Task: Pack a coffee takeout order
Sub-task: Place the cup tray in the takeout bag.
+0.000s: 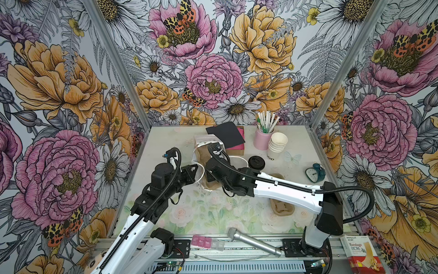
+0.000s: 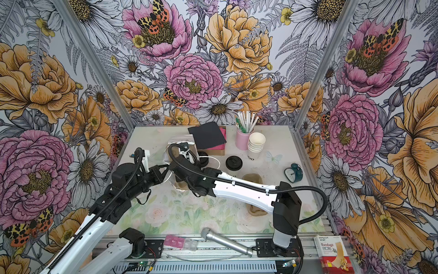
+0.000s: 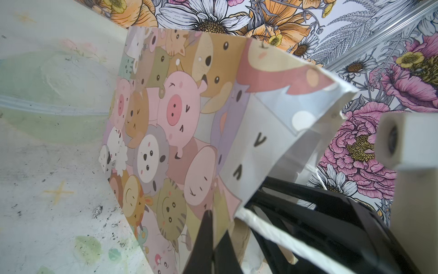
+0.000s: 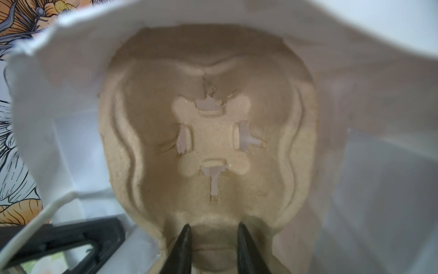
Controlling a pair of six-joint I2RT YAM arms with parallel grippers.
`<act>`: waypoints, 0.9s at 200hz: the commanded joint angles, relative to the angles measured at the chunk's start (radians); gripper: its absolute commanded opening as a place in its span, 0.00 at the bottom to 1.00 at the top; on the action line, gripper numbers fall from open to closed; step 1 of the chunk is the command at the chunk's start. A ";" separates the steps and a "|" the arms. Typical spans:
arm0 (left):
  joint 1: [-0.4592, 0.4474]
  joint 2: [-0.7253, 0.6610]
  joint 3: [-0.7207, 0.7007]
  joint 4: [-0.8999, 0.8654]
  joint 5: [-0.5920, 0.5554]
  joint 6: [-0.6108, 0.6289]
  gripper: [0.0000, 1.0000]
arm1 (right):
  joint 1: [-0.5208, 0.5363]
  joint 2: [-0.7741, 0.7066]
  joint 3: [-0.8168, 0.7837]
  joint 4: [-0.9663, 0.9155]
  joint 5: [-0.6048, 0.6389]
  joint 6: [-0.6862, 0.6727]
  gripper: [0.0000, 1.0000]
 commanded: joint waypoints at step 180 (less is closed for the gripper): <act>-0.013 -0.018 -0.034 0.046 0.041 -0.018 0.00 | -0.046 0.183 0.048 0.139 0.037 0.002 0.16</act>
